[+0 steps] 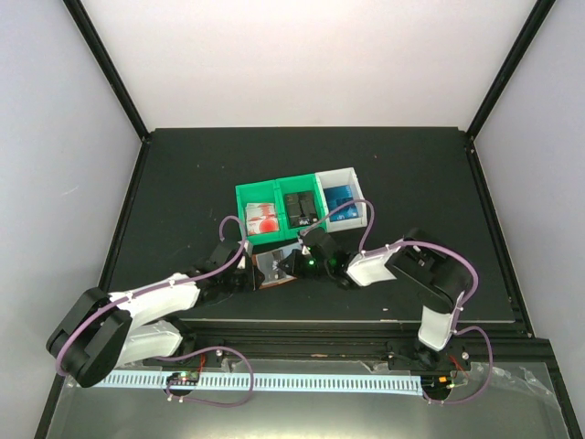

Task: Put the credit cards into the card holder
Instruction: Insert the credit card into the card holder.

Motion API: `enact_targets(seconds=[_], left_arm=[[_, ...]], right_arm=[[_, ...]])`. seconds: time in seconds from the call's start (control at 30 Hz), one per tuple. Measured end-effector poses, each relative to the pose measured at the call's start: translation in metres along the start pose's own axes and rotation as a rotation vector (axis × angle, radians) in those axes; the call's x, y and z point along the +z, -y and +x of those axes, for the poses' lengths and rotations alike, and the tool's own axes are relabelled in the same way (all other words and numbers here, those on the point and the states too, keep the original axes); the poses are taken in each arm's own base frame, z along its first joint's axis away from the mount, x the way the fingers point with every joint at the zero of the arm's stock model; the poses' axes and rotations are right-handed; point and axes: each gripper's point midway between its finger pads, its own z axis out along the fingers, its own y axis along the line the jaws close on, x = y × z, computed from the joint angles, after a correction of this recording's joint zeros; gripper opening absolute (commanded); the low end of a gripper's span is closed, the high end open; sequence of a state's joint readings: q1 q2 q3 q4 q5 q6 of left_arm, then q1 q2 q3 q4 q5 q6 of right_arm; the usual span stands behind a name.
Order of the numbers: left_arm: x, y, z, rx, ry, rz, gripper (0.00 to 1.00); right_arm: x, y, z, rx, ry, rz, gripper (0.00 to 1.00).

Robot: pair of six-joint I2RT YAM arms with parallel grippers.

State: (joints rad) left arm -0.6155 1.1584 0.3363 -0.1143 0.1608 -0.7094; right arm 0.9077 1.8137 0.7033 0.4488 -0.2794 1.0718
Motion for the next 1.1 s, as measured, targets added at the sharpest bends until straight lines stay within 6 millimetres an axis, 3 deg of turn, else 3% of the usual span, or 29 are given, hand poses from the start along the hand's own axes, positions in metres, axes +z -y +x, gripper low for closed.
enact_targets(seconds=[0.5,0.83,1.1], left_arm=[[-0.003,-0.006,-0.001,-0.003,0.015,-0.033,0.29],[-0.005,-0.02,-0.011,-0.037,0.077,-0.112,0.23],[-0.002,-0.018,-0.014,-0.036,0.087,-0.104,0.23]], right_arm=[[0.007,-0.011,-0.001,-0.085,-0.067,0.004,0.01],[0.0,-0.003,0.012,-0.091,-0.112,0.021,0.01],[-0.001,-0.004,0.016,-0.086,-0.136,0.011,0.01]])
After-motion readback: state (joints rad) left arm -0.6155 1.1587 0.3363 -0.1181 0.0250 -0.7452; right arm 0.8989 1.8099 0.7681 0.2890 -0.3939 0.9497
